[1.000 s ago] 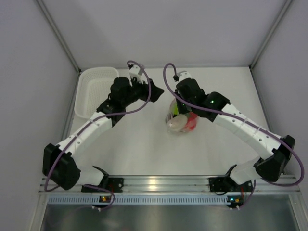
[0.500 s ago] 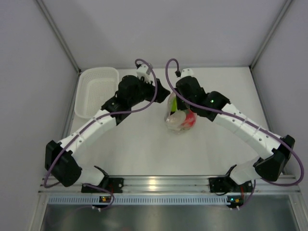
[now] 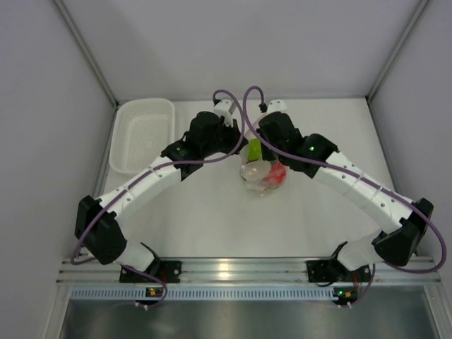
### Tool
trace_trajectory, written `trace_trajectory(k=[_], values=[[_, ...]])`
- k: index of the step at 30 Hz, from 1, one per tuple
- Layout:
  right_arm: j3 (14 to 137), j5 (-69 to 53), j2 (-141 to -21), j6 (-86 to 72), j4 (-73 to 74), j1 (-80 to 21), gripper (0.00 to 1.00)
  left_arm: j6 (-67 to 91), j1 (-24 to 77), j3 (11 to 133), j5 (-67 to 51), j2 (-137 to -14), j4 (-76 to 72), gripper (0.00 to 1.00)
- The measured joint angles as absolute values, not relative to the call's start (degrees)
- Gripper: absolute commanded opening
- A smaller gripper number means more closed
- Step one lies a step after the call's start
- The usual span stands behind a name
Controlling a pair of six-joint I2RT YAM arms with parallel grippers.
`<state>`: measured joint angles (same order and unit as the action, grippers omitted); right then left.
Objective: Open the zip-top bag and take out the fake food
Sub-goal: Open the zipper of the food storage bag at the center of the board.
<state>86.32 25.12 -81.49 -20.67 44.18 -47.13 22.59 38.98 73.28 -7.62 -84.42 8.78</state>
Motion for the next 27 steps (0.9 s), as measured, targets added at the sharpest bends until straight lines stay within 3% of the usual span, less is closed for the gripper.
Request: trace_trajectory(k=[9, 21, 27], values=[[86.30, 33.21, -81.49, -18.09, 49.36, -46.81, 0.00, 28.53, 37.69, 73.69, 14.79, -81.71, 16.93, 0.00], [91.24, 32.45, -80.73, -17.37, 54.15, -46.81, 0.00, 34.89, 34.30, 68.55, 12.58, -77.47, 18.09, 0.00], [104.36, 31.18, -86.30, -15.99, 61.67, -46.94, 0.00, 35.97, 32.60, 67.07, 5.96, -73.28, 18.33, 0.02]])
